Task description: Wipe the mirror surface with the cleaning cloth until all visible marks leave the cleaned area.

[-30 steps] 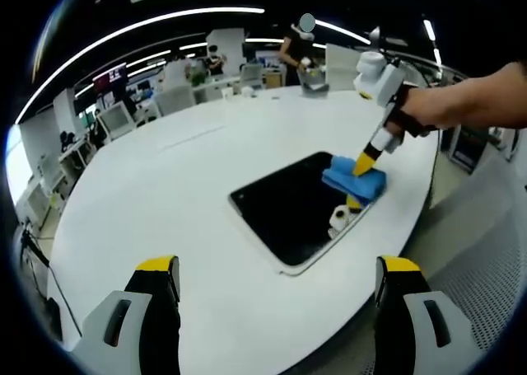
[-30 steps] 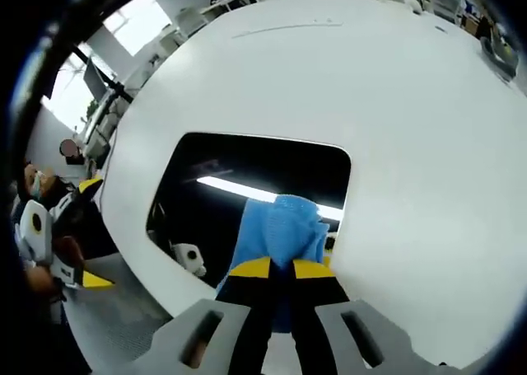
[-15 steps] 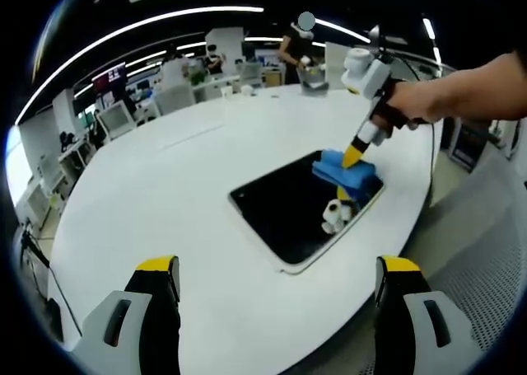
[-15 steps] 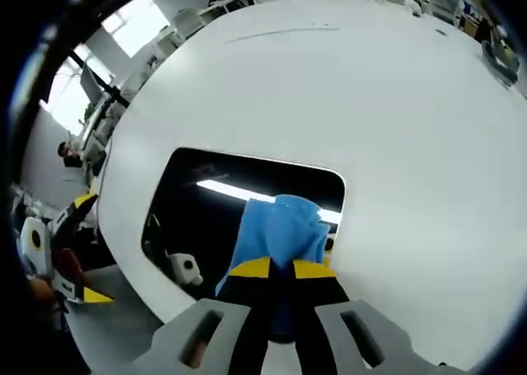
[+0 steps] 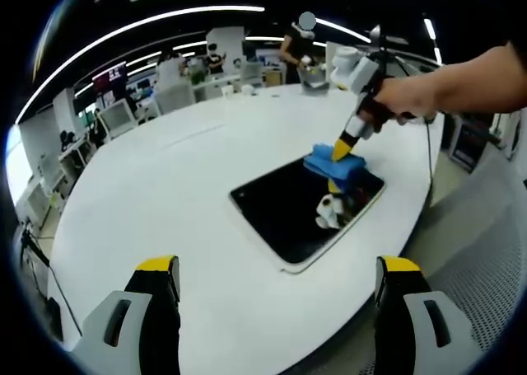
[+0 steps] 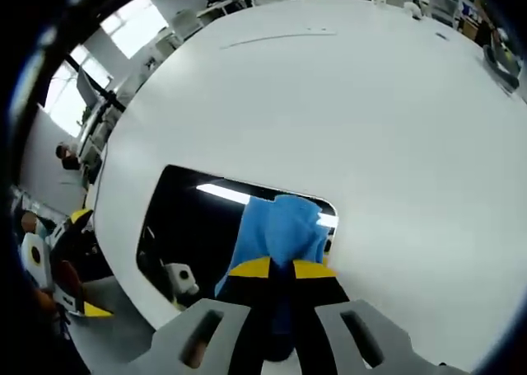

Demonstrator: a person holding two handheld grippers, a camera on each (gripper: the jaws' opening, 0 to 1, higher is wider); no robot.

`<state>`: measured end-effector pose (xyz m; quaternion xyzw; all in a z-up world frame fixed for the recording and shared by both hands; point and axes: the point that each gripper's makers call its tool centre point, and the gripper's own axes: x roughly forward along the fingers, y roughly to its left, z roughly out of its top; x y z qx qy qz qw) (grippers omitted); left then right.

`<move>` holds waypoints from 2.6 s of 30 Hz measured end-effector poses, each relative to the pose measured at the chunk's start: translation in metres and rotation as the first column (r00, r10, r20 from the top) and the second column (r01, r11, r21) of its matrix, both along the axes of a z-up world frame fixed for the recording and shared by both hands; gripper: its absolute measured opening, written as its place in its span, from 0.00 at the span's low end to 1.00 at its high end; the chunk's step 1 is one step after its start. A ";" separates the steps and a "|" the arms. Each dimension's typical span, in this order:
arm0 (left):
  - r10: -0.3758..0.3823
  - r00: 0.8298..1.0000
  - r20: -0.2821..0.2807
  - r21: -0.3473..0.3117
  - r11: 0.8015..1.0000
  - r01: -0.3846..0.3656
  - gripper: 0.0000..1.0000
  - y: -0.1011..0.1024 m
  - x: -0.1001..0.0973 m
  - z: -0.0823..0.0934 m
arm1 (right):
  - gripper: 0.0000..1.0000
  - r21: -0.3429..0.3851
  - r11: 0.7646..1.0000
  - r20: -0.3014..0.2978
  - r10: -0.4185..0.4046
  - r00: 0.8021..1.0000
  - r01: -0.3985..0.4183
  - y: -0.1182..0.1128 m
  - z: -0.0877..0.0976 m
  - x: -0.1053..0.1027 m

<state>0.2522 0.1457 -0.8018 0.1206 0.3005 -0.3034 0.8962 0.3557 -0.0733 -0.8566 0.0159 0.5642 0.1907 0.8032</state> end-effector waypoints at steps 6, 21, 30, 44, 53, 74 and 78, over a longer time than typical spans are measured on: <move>0.000 1.000 -0.002 0.002 1.000 0.000 0.99 0.000 0.000 0.000 | 0.02 -0.001 1.000 0.001 -0.012 1.000 0.012 -0.001 0.001 0.009; 0.009 1.000 -0.001 0.003 1.000 -0.009 0.99 0.003 0.002 -0.002 | 0.02 -0.010 1.000 0.014 -0.027 1.000 0.027 -0.003 0.001 0.029; 0.010 1.000 -0.002 0.005 1.000 -0.010 0.99 0.003 0.001 -0.001 | 0.02 -0.012 0.999 0.025 -0.038 0.999 0.038 -0.004 0.000 0.041; 0.010 1.000 -0.001 0.004 1.000 -0.010 0.99 0.002 0.002 -0.002 | 0.02 -0.011 0.999 0.031 -0.033 0.999 0.033 -0.004 0.000 0.041; 0.011 1.000 -0.001 0.005 1.000 -0.011 0.99 0.002 0.002 -0.002 | 0.03 0.013 0.999 0.046 -0.038 0.998 0.038 -0.006 0.008 0.033; 0.016 1.000 0.005 -0.004 1.000 -0.016 0.99 0.002 0.003 -0.001 | 0.03 -0.029 0.994 0.048 -0.107 0.993 0.109 -0.077 0.017 0.025; 0.015 1.000 0.005 -0.001 1.000 -0.015 0.99 0.002 0.003 -0.001 | 0.03 -0.042 0.991 0.038 -0.124 0.992 0.125 -0.084 0.010 0.020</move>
